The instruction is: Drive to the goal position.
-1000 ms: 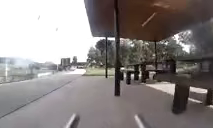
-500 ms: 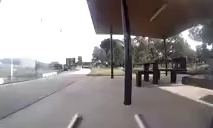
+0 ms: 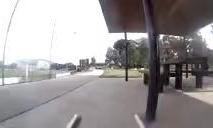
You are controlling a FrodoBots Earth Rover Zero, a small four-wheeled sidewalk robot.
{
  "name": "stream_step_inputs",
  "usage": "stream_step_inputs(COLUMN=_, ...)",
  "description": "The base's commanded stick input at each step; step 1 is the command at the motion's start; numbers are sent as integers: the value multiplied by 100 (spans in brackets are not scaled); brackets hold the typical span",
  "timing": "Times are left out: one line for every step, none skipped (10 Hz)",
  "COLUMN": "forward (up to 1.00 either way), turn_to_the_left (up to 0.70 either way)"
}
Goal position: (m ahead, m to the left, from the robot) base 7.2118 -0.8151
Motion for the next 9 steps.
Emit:
stream_step_inputs(forward=100, turn_to_the_left=0)
stream_step_inputs(forward=100, turn_to_the_left=0)
stream_step_inputs(forward=100, turn_to_the_left=0)
stream_step_inputs(forward=100, turn_to_the_left=0)
stream_step_inputs(forward=100, turn_to_the_left=0)
stream_step_inputs(forward=100, turn_to_the_left=0)
stream_step_inputs(forward=100, turn_to_the_left=0)
stream_step_inputs(forward=100, turn_to_the_left=0)
stream_step_inputs(forward=100, turn_to_the_left=0)
